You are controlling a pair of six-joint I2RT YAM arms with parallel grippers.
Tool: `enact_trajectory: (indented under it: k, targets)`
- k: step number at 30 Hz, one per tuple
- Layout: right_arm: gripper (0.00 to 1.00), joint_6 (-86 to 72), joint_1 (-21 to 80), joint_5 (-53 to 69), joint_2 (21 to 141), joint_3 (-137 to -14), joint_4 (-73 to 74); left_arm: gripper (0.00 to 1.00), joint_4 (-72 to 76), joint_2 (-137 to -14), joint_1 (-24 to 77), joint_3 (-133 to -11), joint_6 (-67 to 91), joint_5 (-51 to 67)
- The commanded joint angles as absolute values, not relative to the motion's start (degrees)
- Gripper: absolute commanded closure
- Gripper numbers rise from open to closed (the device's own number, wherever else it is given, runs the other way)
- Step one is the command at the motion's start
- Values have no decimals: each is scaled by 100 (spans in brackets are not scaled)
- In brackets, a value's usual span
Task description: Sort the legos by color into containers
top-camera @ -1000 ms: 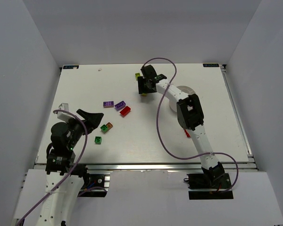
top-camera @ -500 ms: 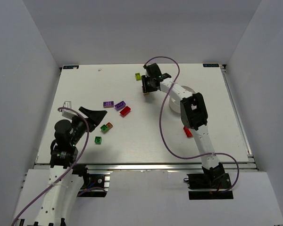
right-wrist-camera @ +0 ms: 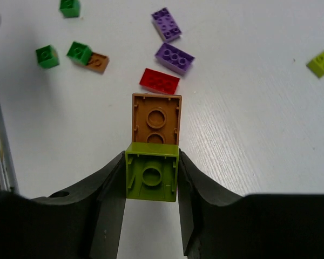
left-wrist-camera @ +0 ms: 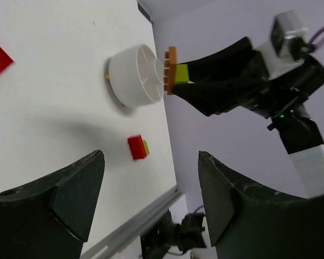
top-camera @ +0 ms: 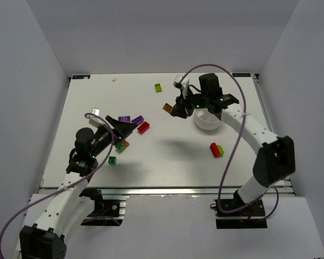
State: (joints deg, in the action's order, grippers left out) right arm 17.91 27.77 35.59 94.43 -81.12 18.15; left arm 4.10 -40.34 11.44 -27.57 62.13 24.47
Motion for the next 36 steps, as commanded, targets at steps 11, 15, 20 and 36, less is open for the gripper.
enact_trajectory:
  k: [11,15,20,36]
  targets:
    - [100,3910,2953,4061,8271,-6847,2346,22,1758,-5308,2847,-3181,6214,1960]
    - [100,4113,3146,4025,8008,-6654,2399,24,1678,-5624,3049,-3340,6091,1785]
    - [100,4070,3480,3973,7866,-6530,2347,28,1565,-6099,3357,-3559,5933,1635]
    - [100,3832,3964,3973,7594,-6381,2241,60,1714,-6583,3744,-3630,5845,1512]
